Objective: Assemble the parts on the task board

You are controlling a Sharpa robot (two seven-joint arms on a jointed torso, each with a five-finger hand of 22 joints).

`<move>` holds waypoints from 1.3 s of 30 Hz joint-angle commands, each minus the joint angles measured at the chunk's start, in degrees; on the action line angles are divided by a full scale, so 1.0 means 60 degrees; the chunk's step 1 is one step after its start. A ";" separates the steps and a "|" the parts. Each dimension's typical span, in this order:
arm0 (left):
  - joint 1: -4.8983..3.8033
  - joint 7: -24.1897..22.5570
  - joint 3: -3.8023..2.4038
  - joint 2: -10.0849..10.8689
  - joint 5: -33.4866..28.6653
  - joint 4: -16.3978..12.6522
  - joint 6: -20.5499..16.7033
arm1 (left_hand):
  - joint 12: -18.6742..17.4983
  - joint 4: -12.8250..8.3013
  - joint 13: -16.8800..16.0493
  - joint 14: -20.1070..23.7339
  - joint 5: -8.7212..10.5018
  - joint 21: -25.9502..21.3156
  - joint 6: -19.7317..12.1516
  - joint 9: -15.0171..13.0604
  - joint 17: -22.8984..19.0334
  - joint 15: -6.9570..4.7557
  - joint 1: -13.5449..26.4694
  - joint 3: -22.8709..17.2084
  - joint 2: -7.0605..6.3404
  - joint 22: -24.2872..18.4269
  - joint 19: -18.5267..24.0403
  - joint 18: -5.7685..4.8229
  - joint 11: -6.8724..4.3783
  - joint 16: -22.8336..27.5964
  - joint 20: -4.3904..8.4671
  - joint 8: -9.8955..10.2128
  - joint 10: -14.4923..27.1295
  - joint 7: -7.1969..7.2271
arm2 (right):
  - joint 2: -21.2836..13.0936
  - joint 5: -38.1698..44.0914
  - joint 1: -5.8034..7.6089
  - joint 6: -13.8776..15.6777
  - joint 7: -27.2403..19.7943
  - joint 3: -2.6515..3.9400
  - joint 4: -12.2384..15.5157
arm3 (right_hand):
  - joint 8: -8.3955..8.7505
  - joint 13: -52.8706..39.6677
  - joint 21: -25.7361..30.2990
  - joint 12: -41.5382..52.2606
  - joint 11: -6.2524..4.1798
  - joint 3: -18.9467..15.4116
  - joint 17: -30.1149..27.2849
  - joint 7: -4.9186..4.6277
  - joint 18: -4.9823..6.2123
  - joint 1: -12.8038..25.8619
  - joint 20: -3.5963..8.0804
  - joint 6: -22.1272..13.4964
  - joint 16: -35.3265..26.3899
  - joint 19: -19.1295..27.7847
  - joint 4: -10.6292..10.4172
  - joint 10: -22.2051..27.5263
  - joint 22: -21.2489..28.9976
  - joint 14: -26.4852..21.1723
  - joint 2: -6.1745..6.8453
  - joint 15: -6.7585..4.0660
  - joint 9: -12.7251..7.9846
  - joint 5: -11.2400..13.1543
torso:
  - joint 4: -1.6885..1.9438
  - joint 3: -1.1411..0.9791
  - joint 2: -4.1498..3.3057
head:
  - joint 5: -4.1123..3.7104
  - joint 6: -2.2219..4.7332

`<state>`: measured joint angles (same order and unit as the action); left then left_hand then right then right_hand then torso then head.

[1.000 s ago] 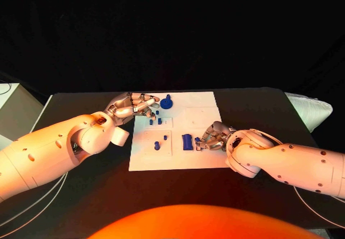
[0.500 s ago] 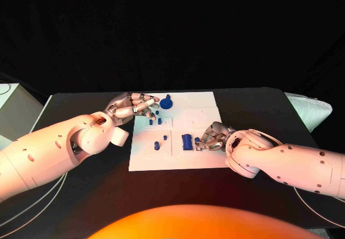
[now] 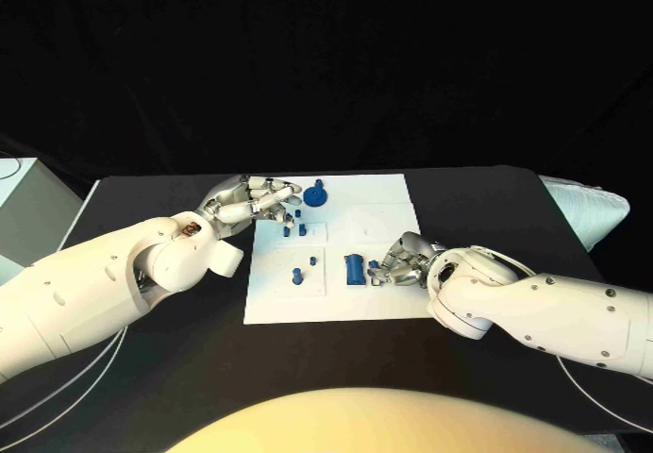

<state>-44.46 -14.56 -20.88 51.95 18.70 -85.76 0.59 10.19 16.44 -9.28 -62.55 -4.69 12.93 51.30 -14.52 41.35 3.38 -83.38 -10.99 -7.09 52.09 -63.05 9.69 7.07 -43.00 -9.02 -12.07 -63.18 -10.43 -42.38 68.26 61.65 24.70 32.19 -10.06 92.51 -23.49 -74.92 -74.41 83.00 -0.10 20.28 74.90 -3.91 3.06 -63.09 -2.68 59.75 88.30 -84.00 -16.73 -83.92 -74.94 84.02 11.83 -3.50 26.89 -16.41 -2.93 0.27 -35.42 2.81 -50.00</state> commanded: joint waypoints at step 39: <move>0.0085 0.0006 -0.0003 0.0015 0.0011 0.0114 0.0039 | 0.0082 0.0000 -0.0016 0.0064 -0.0038 0.0002 0.0053 0.0019 -0.0012 -0.0010 -0.0037 0.0091 0.0090 0.0017 0.0082 0.0091 -0.0011 0.0029 0.0003 -0.0003 0.0050 -0.0023 | -0.0248 0.0541 -0.0048 -0.0020 0.0014 0.0001 0.0194 | -0.0034 -0.1752 0.0021 0.0006 -0.0050 -0.0102 0.1970 0.0017 -0.0055 0.0104 0.0046 -0.0053 -0.0004 -0.0281 0.0089 -0.0441 -0.1907 0.0879 -0.0050 -0.0068 -0.0027 -0.0330 | -0.0012 0.0001 -0.0010 | 0.0027 0.0000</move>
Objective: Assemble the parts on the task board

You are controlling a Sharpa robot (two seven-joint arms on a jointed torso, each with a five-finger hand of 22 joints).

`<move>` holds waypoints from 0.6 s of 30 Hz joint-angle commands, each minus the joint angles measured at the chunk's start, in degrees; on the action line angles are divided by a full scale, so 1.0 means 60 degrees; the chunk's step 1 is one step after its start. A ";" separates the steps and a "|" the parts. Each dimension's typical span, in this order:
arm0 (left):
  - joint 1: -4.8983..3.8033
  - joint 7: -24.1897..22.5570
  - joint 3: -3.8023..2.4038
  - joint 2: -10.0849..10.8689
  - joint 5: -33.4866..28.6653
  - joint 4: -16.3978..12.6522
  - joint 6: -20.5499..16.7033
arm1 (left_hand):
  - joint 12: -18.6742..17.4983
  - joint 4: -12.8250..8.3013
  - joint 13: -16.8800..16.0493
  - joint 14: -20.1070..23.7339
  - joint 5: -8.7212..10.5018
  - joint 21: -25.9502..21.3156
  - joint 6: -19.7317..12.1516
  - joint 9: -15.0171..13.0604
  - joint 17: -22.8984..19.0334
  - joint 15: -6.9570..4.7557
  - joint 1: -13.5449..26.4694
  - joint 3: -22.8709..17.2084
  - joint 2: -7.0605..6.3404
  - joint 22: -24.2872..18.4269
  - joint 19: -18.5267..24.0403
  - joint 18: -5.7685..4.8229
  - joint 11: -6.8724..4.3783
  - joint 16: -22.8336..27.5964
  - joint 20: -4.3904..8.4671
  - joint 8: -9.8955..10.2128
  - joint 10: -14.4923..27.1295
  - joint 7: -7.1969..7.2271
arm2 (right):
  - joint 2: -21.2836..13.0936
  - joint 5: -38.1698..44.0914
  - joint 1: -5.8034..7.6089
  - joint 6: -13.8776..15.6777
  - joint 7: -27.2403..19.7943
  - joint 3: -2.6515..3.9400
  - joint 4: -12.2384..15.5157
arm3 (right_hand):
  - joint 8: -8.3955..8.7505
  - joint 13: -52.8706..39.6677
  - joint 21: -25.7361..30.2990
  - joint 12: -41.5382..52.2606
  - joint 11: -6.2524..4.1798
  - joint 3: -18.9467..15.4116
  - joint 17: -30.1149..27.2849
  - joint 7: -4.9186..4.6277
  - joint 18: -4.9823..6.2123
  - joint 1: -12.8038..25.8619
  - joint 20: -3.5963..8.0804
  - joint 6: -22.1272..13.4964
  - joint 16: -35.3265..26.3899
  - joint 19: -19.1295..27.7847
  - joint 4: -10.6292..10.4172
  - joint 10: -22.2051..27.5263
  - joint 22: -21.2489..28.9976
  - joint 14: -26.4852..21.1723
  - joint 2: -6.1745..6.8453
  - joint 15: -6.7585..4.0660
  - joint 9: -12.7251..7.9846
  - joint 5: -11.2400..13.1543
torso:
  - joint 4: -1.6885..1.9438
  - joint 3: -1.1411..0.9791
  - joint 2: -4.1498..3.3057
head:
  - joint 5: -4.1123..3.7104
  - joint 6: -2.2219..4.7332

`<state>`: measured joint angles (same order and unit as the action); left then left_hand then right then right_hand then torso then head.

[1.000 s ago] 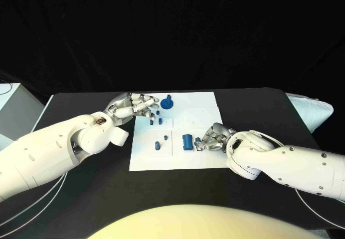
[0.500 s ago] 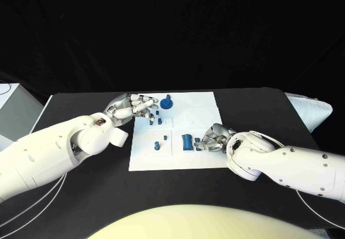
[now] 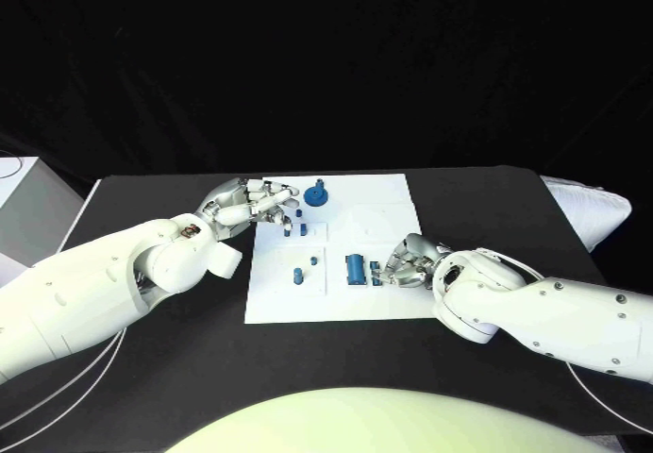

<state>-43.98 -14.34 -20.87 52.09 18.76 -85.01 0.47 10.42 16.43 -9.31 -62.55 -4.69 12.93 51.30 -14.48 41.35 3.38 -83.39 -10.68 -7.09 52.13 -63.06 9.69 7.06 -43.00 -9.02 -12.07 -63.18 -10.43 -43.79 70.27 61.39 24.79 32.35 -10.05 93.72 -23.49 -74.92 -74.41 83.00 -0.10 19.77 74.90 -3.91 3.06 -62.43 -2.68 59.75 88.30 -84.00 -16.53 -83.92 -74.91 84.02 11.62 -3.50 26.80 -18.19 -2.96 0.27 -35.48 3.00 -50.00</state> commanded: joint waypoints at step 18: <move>0.0039 -0.0215 -0.0004 -0.0064 -0.0041 0.0022 -0.0086 | 0.0055 0.0000 -0.0015 0.0077 -0.0036 -0.0003 0.0056 0.0015 -0.0017 -0.0009 -0.0045 0.0055 0.0088 0.0015 0.0091 0.0092 -0.0011 0.0035 -0.0001 -0.0003 0.0056 -0.0021 | -0.0693 -0.2406 0.0085 0.2032 -0.3932 0.0021 0.0027 | 0.0376 -0.0656 0.2530 -0.1683 0.0300 -0.0939 0.0690 -0.0388 0.0335 -0.0969 -0.0199 -0.1011 -0.0809 0.0499 0.0046 0.0618 -0.1317 0.0533 0.0039 0.0213 -0.0199 -0.0315 | -0.0012 0.0007 0.0015 | -0.0040 0.0000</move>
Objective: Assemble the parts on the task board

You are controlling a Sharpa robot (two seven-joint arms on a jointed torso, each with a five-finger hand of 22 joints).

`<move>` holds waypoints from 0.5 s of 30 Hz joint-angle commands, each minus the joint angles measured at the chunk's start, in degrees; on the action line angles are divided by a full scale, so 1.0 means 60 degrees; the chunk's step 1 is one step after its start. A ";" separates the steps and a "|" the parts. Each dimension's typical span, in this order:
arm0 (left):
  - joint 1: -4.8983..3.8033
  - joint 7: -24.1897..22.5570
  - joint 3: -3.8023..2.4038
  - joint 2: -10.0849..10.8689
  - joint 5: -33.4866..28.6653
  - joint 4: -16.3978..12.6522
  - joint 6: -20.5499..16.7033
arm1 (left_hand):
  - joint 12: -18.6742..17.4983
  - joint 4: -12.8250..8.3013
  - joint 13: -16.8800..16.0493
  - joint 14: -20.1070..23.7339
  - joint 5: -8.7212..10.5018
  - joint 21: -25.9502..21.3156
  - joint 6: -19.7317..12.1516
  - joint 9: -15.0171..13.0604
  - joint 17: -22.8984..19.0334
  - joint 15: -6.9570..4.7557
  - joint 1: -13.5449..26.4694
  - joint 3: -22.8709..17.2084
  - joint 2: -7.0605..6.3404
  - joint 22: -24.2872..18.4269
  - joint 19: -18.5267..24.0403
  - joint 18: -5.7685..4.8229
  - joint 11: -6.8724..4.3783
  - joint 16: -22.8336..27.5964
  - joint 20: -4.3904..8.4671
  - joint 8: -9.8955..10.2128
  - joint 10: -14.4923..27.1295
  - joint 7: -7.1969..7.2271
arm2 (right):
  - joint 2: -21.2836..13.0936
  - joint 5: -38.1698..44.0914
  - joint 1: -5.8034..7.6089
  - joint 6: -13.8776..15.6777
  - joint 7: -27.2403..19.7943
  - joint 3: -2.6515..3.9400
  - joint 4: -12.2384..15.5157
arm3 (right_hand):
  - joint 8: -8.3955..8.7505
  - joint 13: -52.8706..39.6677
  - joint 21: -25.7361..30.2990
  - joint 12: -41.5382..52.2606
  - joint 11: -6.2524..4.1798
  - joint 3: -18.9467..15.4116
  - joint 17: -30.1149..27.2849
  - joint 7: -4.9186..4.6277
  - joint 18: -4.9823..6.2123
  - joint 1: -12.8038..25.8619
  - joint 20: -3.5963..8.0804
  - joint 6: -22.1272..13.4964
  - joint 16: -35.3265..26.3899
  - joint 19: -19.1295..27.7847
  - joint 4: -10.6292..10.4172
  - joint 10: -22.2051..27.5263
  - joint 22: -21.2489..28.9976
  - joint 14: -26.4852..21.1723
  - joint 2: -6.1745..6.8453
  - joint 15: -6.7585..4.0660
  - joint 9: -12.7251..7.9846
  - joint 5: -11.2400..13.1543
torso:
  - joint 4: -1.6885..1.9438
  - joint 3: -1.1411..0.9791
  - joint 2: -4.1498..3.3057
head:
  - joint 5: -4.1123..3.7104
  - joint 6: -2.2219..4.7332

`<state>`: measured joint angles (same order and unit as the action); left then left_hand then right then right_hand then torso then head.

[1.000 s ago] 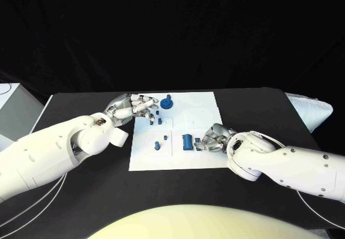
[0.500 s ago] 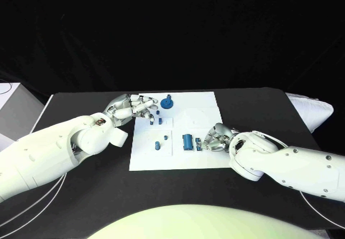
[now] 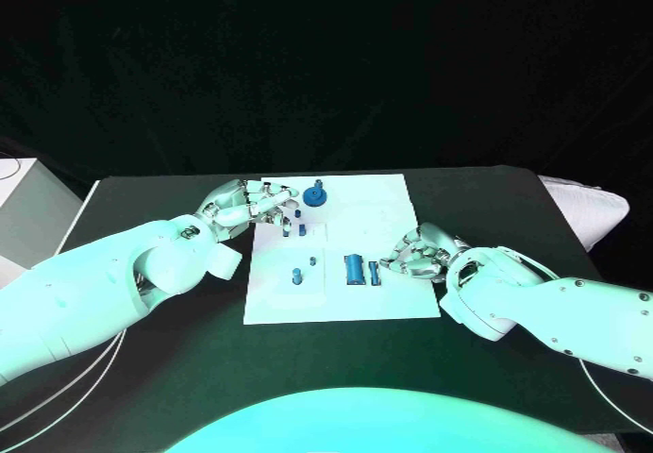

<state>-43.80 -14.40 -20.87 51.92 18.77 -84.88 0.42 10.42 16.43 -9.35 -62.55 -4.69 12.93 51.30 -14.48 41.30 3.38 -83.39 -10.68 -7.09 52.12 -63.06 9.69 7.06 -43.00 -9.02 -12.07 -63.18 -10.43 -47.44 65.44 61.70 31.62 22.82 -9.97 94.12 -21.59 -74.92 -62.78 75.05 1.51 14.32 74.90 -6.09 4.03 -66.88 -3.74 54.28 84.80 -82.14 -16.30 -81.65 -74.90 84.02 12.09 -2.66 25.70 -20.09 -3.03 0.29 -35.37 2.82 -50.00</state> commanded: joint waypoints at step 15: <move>0.0004 -0.1171 -0.0016 -0.0645 -0.0999 0.0949 -0.1302 | 0.0276 0.0003 -0.0005 0.2053 -0.0047 -0.1369 0.0213 0.0111 -0.1203 0.0376 -0.0412 0.0304 0.0294 -0.0835 0.1421 0.0055 0.0088 0.1821 -0.0514 -0.0021 0.0164 0.0031 | -0.0108 -0.7546 0.0411 -0.0028 -0.6763 0.0285 -0.1976 | 0.0400 0.6475 0.9235 -0.8565 0.0405 0.1934 -0.6145 -0.0354 0.1052 -0.2447 -0.0539 -0.0749 -0.8660 0.3134 0.0381 0.3598 0.2763 -0.2432 -0.0012 0.0577 -0.0391 0.1678 | 0.0029 0.0004 0.0261 | 0.0025 0.0000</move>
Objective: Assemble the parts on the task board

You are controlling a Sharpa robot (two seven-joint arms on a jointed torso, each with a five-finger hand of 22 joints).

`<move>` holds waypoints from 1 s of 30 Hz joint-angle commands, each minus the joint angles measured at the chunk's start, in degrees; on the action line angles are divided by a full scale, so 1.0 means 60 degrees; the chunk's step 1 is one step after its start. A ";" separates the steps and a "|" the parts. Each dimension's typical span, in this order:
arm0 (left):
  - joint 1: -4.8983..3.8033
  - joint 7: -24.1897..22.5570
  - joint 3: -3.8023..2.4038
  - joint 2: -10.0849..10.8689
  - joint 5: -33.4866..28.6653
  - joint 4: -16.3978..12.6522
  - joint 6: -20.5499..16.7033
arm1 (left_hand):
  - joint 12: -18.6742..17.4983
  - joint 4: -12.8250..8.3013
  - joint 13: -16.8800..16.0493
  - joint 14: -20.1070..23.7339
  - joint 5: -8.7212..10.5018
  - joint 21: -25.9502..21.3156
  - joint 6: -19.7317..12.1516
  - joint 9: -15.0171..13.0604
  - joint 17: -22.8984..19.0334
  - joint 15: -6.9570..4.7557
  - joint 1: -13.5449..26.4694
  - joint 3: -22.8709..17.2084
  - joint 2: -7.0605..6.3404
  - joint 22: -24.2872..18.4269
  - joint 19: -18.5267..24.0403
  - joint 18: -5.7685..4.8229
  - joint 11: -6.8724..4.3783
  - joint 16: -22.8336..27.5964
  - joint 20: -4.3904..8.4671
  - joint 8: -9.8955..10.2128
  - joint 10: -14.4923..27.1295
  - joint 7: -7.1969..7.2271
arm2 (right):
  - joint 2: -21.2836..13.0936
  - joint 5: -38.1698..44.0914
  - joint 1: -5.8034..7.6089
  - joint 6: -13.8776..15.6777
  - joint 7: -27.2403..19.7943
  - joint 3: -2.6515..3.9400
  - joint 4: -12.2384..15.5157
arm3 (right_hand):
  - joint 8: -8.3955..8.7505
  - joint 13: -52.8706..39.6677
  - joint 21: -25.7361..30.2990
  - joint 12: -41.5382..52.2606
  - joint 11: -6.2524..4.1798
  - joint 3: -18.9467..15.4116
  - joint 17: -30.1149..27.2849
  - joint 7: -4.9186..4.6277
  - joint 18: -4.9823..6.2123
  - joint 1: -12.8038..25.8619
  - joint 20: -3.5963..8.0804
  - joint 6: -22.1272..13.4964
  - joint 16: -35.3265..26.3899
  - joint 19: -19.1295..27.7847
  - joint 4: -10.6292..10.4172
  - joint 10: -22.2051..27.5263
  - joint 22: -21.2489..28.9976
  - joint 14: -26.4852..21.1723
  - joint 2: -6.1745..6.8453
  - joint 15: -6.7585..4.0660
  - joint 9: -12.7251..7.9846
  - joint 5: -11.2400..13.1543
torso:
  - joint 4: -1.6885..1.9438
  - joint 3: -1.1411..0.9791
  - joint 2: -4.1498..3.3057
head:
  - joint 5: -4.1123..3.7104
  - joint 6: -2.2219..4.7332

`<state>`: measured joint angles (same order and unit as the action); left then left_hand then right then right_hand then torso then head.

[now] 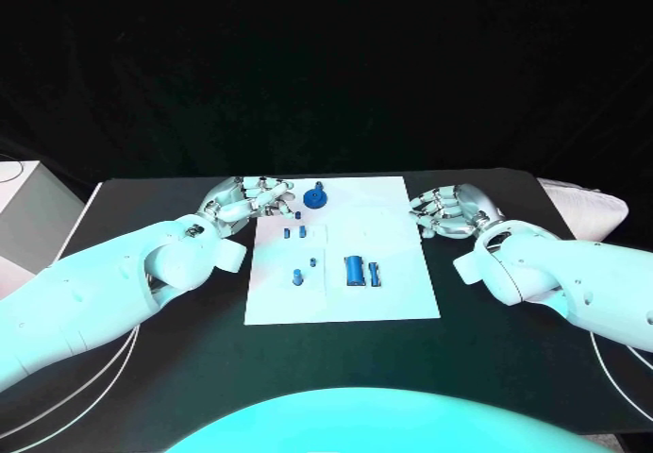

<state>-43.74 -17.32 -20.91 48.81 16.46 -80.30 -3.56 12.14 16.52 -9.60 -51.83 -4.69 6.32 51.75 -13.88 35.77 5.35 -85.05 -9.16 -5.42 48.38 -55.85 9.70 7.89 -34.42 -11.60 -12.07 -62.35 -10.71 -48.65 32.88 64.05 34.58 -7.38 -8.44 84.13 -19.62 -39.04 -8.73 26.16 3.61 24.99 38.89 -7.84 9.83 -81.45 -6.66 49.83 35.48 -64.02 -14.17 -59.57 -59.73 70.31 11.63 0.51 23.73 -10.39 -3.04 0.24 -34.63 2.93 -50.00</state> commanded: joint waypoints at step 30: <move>-0.0680 -0.1306 0.0782 -0.1002 -0.1349 0.1224 -0.3027 | -0.2023 -0.2753 0.1599 0.8639 0.0782 -0.1053 -0.8624 0.2313 -0.5962 -0.0891 0.7041 0.1527 0.0904 -0.8064 0.9309 -0.1616 -0.1315 0.5736 0.1933 0.2011 1.0392 0.1785 | 0.1030 -0.3715 -0.0145 -0.0589 -0.2796 0.0610 -0.1654 | 0.3271 0.6507 0.1455 -0.4359 -0.0602 -0.4165 -0.6481 0.1307 -0.1638 1.3575 0.1110 -0.8306 -0.5914 1.0670 0.2362 0.9928 0.9955 -1.1718 -0.1938 -0.0085 -0.3956 0.1732 | 0.0086 0.0048 0.0597 | 0.0095 0.0548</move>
<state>-47.36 -23.78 -16.19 42.82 10.07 -72.06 -17.69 0.76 3.00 -0.67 -8.51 -1.14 0.76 9.72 -1.82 3.30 1.94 -57.41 -1.27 -0.83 4.84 -8.08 2.08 2.07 -1.26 -3.09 -1.30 -10.55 -1.68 -42.44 13.36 63.32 27.68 -22.01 -4.89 73.14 -2.09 -0.88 -0.76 0.80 1.68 5.08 4.18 -2.11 2.44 -41.72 -2.59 9.32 1.24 -9.48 -1.58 -17.26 -5.32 14.84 2.23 1.35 3.43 -0.77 -2.87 0.59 -31.01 3.83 -47.86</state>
